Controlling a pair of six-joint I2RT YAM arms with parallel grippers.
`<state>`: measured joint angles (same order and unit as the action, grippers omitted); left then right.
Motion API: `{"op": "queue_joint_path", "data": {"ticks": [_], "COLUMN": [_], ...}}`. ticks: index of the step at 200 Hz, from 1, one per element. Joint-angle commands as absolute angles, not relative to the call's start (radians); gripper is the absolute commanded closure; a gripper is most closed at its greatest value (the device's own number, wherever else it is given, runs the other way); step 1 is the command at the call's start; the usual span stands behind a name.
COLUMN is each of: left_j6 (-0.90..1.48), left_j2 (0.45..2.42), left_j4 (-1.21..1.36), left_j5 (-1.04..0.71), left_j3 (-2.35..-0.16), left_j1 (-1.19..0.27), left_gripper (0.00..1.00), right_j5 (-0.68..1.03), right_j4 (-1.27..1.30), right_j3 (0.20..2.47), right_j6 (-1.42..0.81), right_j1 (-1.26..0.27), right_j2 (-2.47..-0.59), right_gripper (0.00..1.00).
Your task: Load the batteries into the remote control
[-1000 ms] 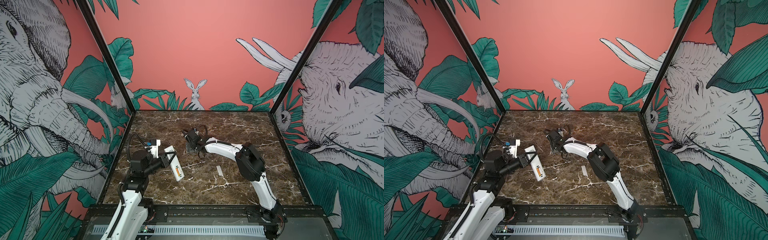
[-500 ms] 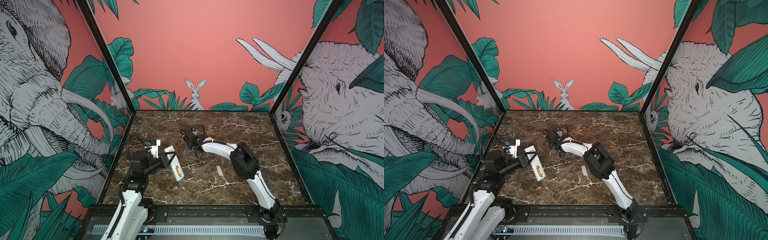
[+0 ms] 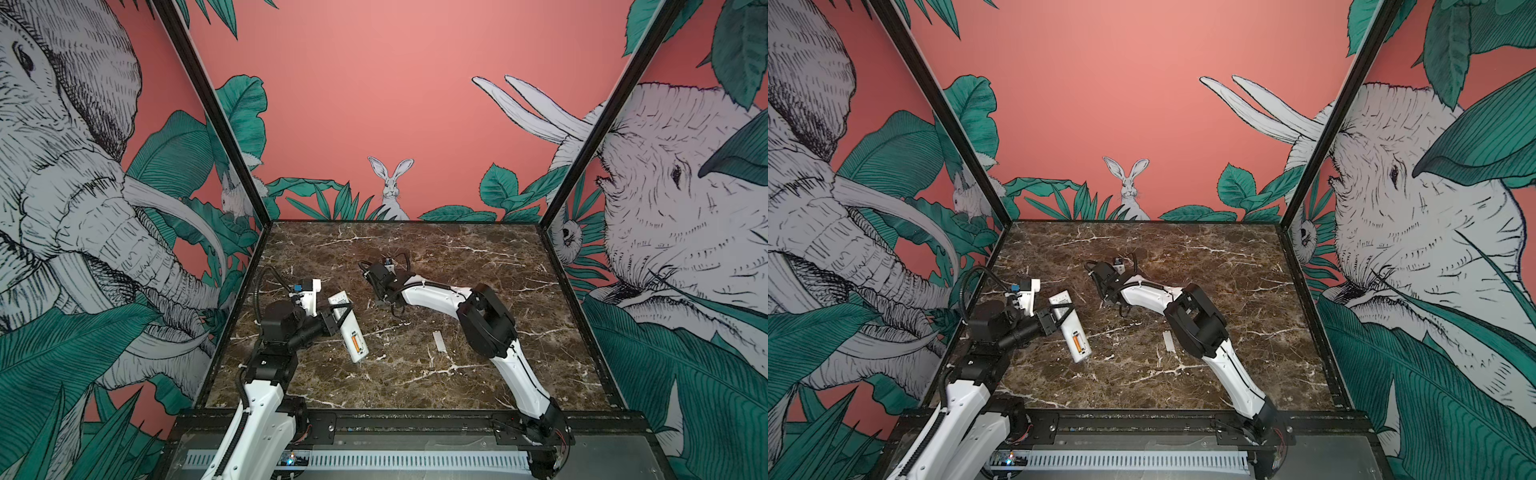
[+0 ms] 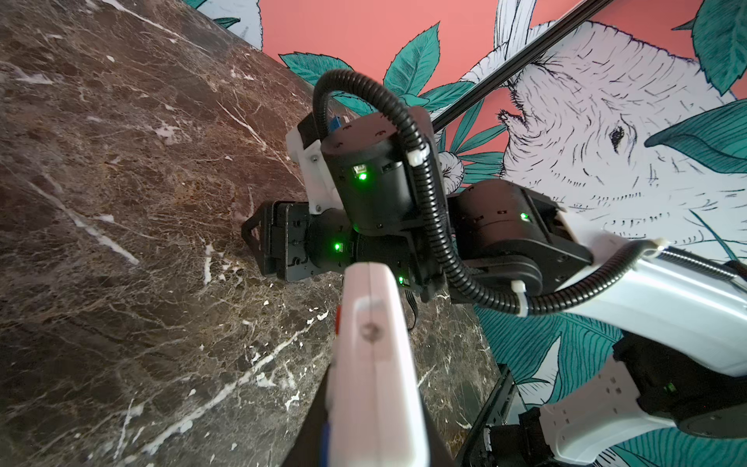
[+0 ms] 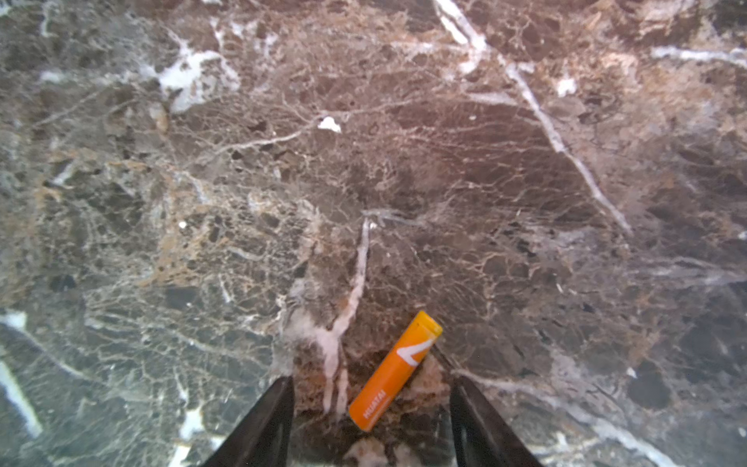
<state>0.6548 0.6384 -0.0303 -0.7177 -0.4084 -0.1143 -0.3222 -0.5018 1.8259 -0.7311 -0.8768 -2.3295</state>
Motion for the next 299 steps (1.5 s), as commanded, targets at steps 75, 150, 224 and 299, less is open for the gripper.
{"op": "queue_joint_path", "data": {"ticks": [75,150,224,299], "left_j6": [0.653,0.653,0.67,0.686], "left_j2": [0.64,0.651,0.662,0.665], "left_j4": [0.005,0.015,0.038,0.05], "left_j5": [-0.727,-0.728,-0.73,-0.736], "left_j3": [-0.408,-0.408,-0.412,-0.42], "left_j1": [-0.108,-0.107,-0.107,-0.108], "left_gripper": [1.0,1.0,1.0,1.0], "right_j5": [-0.341,-0.339,-0.345,-0.311], "right_j4": [-0.5,-0.5,-0.46,-0.256], "right_j3": [1.812,1.776,1.658,1.402], "right_j6": [-0.762,-0.77,-0.763,-0.628], "right_j1": [-0.861,-0.849,-0.837,-0.834], "right_j2": [-2.365,-2.359,-2.299,-2.132], "right_gripper": [0.56,0.76,0.89,1.0]}}
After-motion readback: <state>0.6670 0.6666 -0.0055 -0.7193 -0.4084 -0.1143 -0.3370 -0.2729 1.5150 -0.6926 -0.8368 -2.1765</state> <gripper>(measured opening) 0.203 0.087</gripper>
